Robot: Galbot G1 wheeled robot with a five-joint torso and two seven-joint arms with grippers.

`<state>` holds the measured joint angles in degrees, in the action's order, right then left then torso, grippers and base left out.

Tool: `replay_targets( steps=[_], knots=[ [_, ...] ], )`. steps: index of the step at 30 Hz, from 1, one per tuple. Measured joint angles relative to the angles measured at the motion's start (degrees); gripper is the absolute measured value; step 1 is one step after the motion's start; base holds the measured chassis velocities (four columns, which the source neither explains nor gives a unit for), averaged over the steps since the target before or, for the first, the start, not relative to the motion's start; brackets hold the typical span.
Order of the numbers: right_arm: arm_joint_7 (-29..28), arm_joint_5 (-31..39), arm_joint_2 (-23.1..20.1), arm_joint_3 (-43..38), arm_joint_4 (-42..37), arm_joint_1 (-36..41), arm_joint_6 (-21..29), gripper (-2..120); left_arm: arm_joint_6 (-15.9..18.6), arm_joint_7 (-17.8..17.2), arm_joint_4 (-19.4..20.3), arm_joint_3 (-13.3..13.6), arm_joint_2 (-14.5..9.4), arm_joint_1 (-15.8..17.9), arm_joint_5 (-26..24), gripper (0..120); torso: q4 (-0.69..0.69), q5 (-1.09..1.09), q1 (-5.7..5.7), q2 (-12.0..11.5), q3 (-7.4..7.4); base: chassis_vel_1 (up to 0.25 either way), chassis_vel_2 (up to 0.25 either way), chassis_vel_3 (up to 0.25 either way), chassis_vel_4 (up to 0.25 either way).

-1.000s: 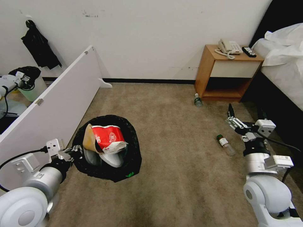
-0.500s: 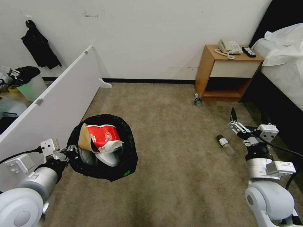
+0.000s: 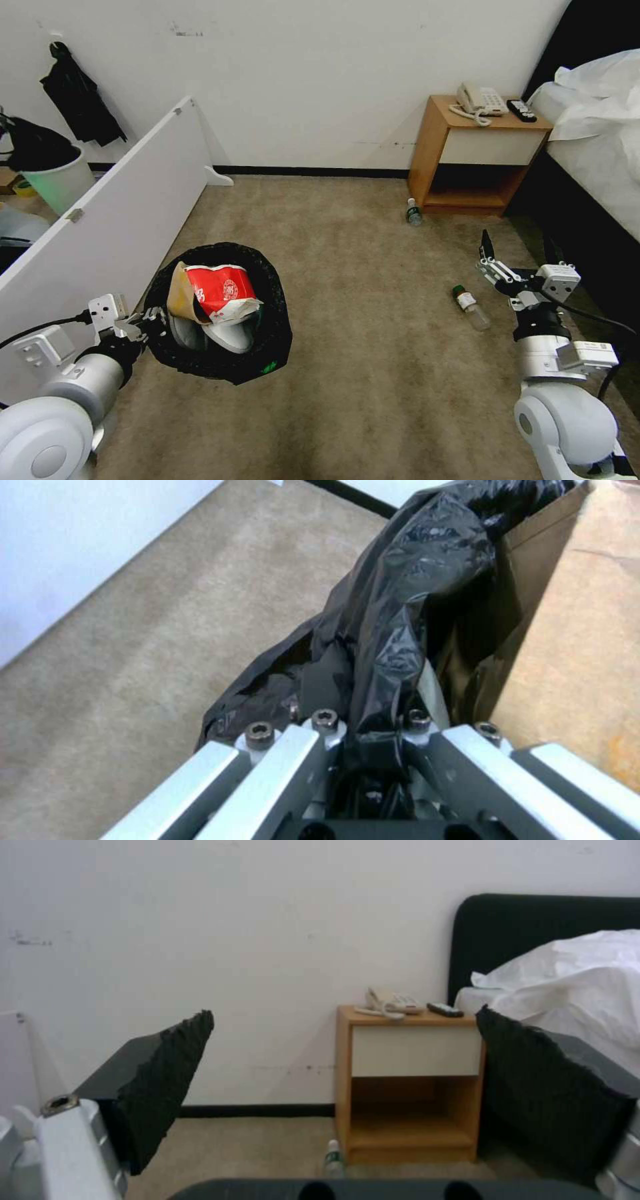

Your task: Pick up the trash bin, then pick up the garbage from the floor and place it into the trash bin.

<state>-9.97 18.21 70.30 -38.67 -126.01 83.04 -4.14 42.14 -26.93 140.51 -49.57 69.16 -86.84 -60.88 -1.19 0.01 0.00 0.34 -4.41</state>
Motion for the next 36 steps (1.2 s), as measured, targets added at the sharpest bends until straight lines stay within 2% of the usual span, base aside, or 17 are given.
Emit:
replay_targets(
  steps=[22,36],
  knots=[
    [0.4,0.2,0.0,0.6,0.3,-0.4,-0.1,100,0.0,0.3,-0.1,0.1,-0.2,0.0,0.2,1,0.00,0.01,0.00,0.0,0.01,-0.098,-0.102,0.101,0.106],
    [0.9,0.1,0.1,1.3,-0.1,-0.4,-0.1,100,0.0,0.5,0.0,0.0,-0.3,-0.3,0.3,1,0.01,-0.01,0.00,0.0,0.01,-0.004,-0.004,0.002,0.003]
  ],
)
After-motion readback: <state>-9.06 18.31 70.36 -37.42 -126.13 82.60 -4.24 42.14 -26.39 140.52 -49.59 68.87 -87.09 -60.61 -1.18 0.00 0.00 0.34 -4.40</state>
